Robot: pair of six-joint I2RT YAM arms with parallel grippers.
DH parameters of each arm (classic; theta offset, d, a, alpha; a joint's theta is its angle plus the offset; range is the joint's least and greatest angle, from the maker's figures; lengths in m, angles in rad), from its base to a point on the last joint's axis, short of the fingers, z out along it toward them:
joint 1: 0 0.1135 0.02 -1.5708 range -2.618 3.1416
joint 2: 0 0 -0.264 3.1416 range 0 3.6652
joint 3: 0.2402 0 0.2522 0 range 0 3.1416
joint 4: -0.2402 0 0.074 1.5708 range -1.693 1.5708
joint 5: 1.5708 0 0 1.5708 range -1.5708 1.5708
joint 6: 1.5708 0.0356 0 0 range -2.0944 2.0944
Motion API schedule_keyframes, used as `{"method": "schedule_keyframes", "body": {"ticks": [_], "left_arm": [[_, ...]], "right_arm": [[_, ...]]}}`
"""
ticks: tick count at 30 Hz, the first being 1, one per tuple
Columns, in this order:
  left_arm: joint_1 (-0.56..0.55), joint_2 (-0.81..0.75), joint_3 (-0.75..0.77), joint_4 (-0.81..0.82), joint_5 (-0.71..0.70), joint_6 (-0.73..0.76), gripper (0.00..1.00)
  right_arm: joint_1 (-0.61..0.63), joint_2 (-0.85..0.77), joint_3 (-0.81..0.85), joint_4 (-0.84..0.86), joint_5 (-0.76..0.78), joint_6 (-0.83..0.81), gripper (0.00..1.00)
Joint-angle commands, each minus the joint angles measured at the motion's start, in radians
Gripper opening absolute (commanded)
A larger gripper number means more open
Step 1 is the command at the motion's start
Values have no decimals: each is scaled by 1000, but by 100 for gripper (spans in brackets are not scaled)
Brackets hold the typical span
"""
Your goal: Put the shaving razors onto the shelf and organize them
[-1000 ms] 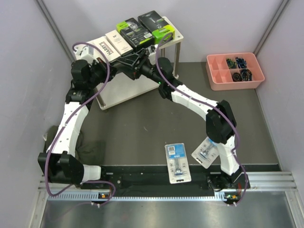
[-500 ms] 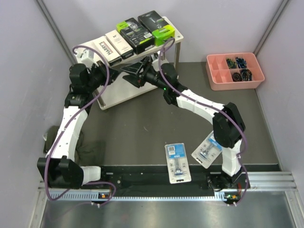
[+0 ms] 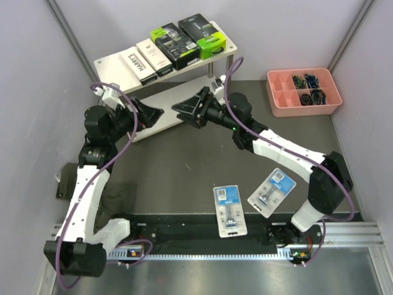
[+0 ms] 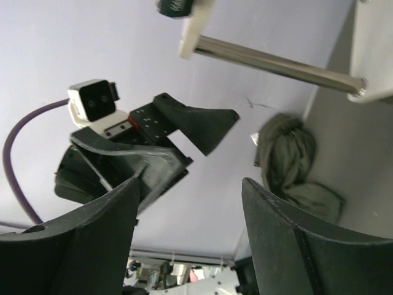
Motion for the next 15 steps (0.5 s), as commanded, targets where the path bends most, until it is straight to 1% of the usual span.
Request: {"method": "schedule_keyframes", "body": {"ticks": [1,6,11,15], "left_arm": [[4,-93,-59,-52,-25,0,99],[2,-133,-103,-121,-2,10,99],[-8,-160,-158,-140,29,-6,99],[-33,-173,-200,-146,12,-37,99]], "right_arm": [[-3,-118,-98,-97,25,-115,68],[-5,-208,-225,-193,56,-182,70],[-3,-317,-327,-310,102,-256,72],[-5,-394,-384,-422,169,-297,72]]}}
